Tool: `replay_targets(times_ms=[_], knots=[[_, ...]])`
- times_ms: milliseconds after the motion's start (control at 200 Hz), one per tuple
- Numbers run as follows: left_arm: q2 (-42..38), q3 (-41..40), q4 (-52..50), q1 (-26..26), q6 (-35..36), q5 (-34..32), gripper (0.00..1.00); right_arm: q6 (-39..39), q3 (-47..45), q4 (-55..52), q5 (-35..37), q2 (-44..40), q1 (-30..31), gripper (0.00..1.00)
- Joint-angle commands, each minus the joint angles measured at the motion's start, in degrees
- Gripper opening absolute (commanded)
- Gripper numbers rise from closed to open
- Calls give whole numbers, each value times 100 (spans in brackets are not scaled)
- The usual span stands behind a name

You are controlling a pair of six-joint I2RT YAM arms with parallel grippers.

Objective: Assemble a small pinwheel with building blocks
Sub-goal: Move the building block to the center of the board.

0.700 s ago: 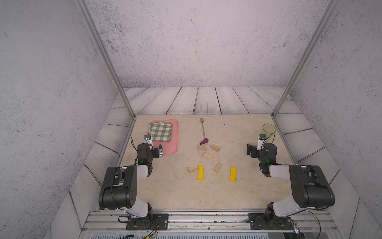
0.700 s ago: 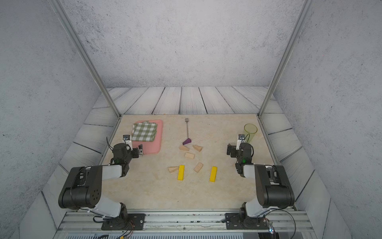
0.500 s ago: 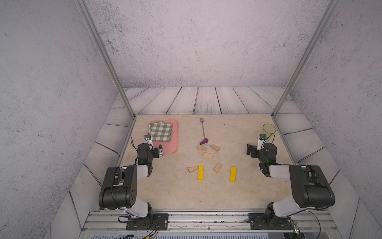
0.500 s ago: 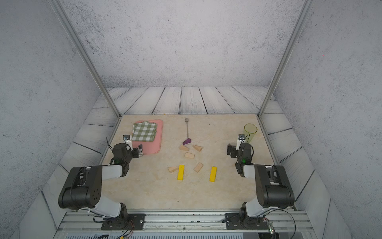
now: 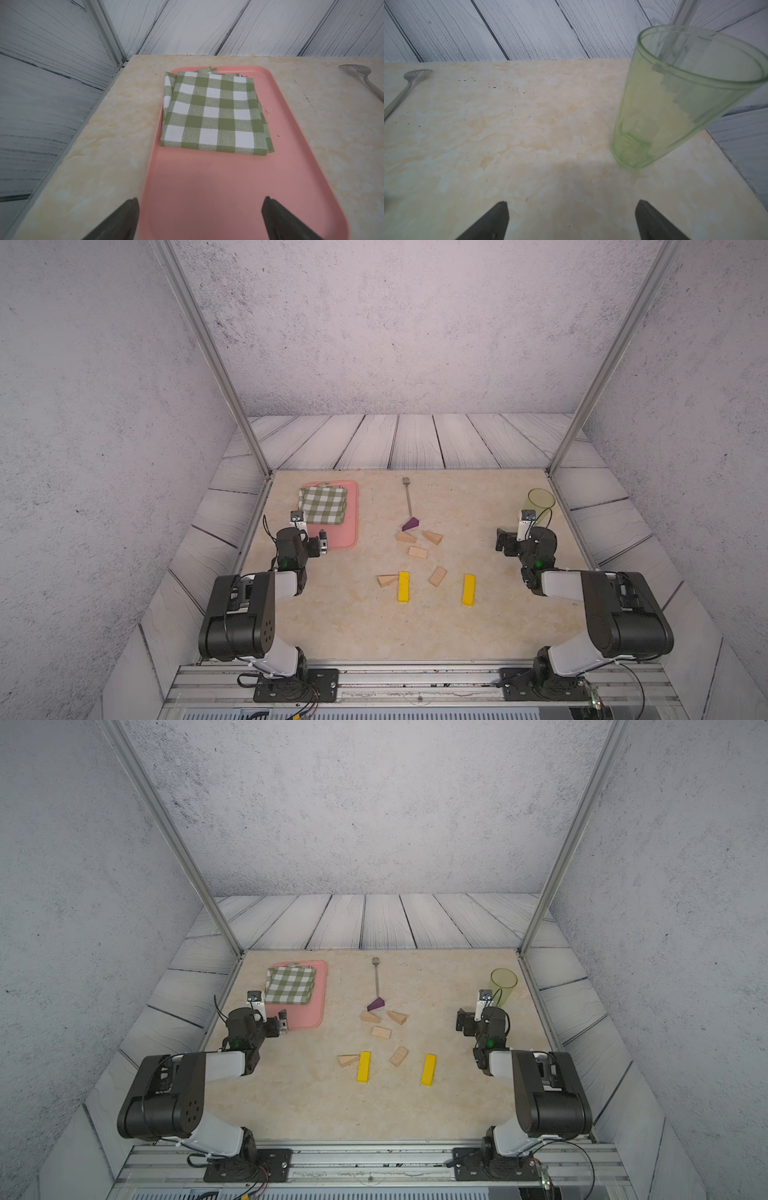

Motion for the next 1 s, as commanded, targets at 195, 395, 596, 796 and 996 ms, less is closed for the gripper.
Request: replay_targets(times_ms=[195,395,596,796,996], knots=[[-64,-3,94,-33,36,-11,98,-11,41,-36,49,59,-12,99],[-69,-3,99,-26,35,-11,98,-15,52,-55,42,59,-20,99],[-309,-164,320,-27,-70,-222,98,-121,610,-1225,-121,-216,22,99],[-1810,881,-3472,-28,-615,-334,98,-7,2149,-4580,87,-674,613,99],[-3161,679,-4726,-53,-1132,275,98,997,2765,-6155,321,-1091,2041,99]])
